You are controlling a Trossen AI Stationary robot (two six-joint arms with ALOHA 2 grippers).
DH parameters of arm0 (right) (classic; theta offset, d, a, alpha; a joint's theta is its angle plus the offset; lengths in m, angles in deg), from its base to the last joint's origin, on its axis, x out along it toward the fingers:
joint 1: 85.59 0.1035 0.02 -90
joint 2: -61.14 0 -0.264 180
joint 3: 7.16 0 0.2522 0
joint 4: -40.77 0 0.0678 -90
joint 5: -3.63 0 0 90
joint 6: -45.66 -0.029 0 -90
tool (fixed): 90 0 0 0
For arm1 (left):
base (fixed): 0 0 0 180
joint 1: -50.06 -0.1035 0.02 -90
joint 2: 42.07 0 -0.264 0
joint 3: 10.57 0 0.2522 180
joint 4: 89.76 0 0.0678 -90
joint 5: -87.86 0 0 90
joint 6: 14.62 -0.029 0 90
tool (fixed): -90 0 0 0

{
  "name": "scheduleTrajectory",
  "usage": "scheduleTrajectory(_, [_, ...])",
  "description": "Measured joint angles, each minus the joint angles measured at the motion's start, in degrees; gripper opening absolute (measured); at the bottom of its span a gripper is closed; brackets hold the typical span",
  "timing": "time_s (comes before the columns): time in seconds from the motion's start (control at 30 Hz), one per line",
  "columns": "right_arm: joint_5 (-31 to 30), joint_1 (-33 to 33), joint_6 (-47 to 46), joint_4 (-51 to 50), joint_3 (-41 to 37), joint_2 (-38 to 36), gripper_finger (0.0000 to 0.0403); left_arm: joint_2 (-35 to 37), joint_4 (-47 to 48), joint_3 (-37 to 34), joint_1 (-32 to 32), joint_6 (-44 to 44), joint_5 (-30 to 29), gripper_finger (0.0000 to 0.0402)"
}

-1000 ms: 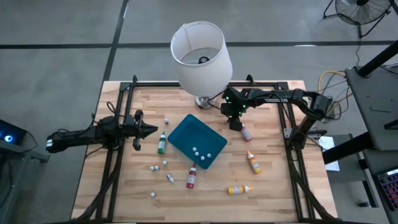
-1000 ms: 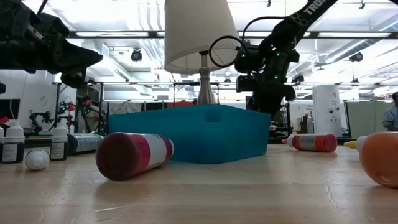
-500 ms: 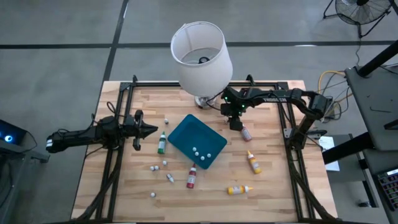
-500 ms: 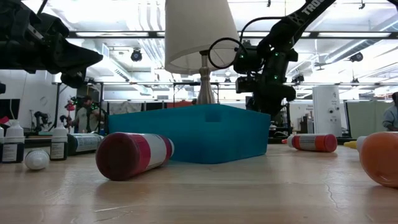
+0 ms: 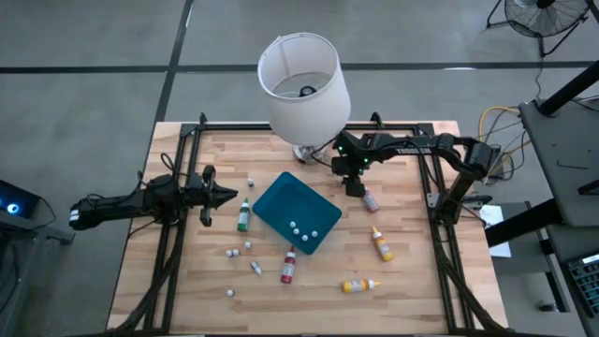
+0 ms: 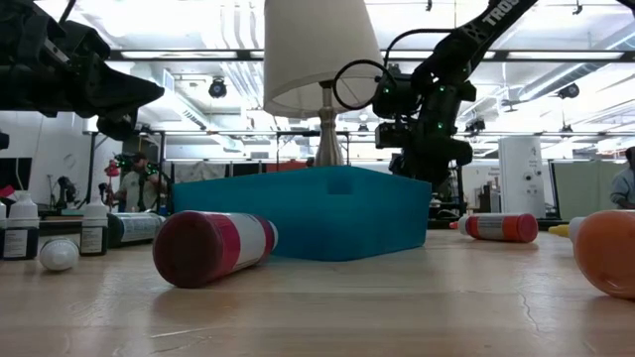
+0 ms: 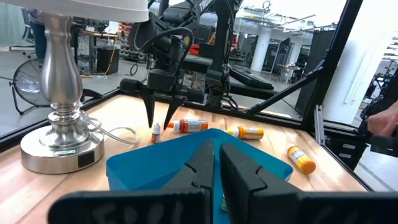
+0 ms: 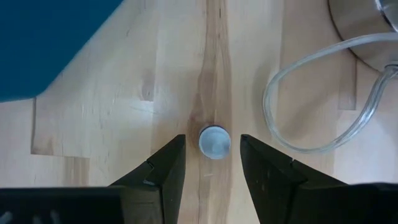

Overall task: Pick & Place food coloring
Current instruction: Put the small orange food coloring bottle into the blue container

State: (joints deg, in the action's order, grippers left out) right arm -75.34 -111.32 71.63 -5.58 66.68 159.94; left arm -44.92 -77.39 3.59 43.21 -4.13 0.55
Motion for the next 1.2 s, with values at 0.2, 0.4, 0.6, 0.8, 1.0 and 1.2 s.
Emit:
scheduleTrajectory(0.2, [0.04, 0.23, 0.00, 1.69, -1.29, 0.00, 0.0146, 0.00, 0.00, 0.00, -0.01, -0.01, 0.00, 0.0000])
scheduleTrajectory(0.4, [0.04, 0.24, -0.02, 3.06, -1.63, 0.00, 0.0146, 0.00, 0.00, 0.00, -0.02, 0.00, 0.01, 0.0000])
scheduleTrajectory(0.6, [1.50, 0.24, -0.71, 4.03, -1.67, 0.00, 0.0142, 0.00, 0.00, 0.00, 0.00, -0.01, 0.00, 0.0000])
scheduleTrajectory(0.8, [1.49, 0.24, -0.72, 4.08, -1.86, 0.00, 0.0129, -0.01, 0.00, 0.00, 0.00, -0.01, -0.01, 0.0000])
scheduleTrajectory(1.0, [1.46, 0.24, -0.76, 4.17, -2.19, -0.02, 0.0111, 0.00, 0.00, 0.00, 0.00, -0.01, 0.00, 0.0000])
scheduleTrajectory(1.2, [1.03, 0.24, -0.90, 4.23, -2.24, -0.02, 0.0079, 0.00, 0.00, 0.00, -0.01, 0.00, 0.01, 0.0000])
